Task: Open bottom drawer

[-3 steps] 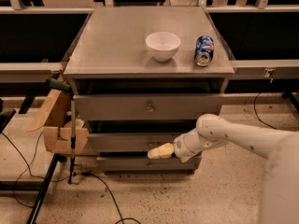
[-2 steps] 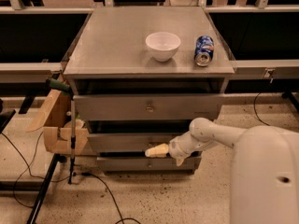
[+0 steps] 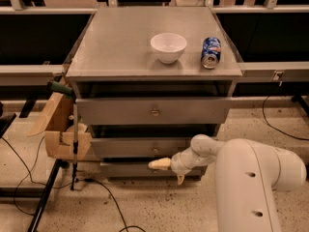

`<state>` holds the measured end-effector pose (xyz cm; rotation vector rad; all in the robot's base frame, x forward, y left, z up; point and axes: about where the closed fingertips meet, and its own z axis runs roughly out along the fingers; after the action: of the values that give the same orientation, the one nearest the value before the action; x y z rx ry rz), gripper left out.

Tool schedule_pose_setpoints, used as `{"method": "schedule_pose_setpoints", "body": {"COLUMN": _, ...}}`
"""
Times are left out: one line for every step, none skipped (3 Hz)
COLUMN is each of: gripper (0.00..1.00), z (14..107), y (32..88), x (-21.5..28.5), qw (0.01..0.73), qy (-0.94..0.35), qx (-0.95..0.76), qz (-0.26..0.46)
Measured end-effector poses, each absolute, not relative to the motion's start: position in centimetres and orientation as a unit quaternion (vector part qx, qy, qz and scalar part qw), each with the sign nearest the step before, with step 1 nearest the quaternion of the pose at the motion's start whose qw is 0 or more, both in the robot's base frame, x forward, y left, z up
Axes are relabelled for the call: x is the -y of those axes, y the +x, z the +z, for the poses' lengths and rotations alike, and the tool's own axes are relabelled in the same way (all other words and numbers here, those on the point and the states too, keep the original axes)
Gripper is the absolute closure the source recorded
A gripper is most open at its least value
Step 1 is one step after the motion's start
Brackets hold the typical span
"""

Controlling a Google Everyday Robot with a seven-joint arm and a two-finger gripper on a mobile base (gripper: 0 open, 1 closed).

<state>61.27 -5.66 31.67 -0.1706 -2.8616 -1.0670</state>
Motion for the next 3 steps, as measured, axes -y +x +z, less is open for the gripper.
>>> {"method": "schedule_pose_setpoints", "body": {"gripper": 0.00, "z": 31.7, "y": 61.3, "x": 5.7, "qw": 0.041, "qy": -0.056, "qx": 0.935, "qz": -0.349}}
{"method": "schedule_pose_setpoints", "body": {"gripper": 0.00, "z": 31.0, "y": 62.0, "x": 5.8, "qw": 0.020, "qy": -0.073, "qx": 0.921, "qz": -0.381}}
{"method": "schedule_pose_setpoints", "body": {"gripper": 0.00, "z": 29.3, "y": 62.7, "x": 4.5, "qw": 0.001, "qy": -0.084, "qx": 0.882, "qz": -0.463}}
